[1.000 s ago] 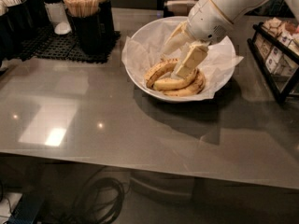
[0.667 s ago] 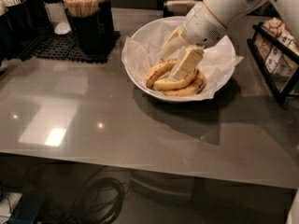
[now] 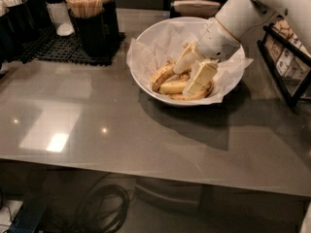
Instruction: Pick banana from white bowl
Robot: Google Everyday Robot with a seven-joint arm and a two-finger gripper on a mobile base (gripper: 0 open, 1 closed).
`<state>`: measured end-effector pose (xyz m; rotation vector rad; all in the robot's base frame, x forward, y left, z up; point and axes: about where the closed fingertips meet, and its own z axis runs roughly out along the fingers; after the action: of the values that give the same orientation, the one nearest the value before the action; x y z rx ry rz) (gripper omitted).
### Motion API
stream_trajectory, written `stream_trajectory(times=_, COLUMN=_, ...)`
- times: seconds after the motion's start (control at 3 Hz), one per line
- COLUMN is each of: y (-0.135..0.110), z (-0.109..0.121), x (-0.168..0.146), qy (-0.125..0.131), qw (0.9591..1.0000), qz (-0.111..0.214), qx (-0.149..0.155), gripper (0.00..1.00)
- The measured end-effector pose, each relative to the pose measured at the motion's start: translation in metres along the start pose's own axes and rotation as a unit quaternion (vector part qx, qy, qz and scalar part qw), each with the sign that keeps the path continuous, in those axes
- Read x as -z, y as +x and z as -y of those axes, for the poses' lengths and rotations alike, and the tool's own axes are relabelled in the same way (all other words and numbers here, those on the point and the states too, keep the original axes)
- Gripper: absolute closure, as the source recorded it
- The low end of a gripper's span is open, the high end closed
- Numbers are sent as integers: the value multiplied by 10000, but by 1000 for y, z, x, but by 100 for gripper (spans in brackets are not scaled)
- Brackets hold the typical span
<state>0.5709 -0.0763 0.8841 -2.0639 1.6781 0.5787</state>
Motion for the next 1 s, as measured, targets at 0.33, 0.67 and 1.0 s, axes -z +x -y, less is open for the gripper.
stream_trajectory(times=0.33, y=7, z=-1, x=-5, qy=-56, qw=10000, qz=-49, qx=-62, gripper=41)
stream_trajectory(times=0.67, y=7, z=2, x=-16, qy=-135, qw=9999, qz=-21, qx=-48, gripper=41)
stream_trajectory(times=1.0, y=6, z=5, x=-22, qy=-182, qw=9998, qz=-2, qx=-50, gripper=42)
